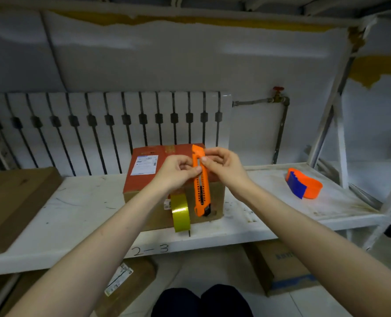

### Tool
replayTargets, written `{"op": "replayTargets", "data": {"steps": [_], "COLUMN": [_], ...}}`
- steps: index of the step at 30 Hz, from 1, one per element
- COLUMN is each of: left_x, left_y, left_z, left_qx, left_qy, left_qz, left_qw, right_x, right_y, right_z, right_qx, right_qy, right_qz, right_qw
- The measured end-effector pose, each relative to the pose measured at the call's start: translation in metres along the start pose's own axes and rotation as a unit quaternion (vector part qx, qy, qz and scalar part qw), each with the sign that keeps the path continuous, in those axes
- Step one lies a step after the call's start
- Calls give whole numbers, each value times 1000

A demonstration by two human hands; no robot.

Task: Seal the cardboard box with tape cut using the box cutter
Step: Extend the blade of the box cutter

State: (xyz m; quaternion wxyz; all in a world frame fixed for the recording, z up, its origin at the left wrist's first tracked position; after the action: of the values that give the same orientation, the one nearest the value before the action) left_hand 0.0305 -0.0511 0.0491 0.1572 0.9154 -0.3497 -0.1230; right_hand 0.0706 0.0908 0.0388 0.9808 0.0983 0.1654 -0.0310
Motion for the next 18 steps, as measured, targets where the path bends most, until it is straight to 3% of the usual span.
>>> {"op": "replayTargets", "data": {"steps": [2, 4, 9, 13, 18], "left_x": [8, 13, 17, 21, 24], "left_y": [19, 36, 59, 64, 71], "left_z": [10, 22, 39, 45, 45], "left_qx": [61, 143, 205, 240, 238], "left_qy": [11, 21, 45, 57, 48], "left_qz": [-54, -111, -142, -159, -190], "left_qw": [997, 983, 967, 956, 951], "right_x": [-4, -5, -11, -15, -20], "right_y": [-23, -46, -73, -76, -85], "right_z": [0, -3, -2, 1, -3], "right_qx": [59, 91, 37, 14, 53], "right_qy": [-29, -64, -94, -141, -93], "right_qz": [49, 150, 263, 291, 261], "right_qw": [997, 982, 959, 946, 959]}}
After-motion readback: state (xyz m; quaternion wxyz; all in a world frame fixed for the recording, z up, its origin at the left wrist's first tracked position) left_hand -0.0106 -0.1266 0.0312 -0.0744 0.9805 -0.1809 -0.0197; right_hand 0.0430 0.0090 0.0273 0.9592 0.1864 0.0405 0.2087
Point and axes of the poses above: each hand's wrist, its own x-axis away from the middle knuckle, its own y-axis out of the back of the hand, z = x × y, the point moved 3 cm from there along -x, towards the middle knuckle, and after that the axes turned 11 degrees about z, right-handed, at the moved point
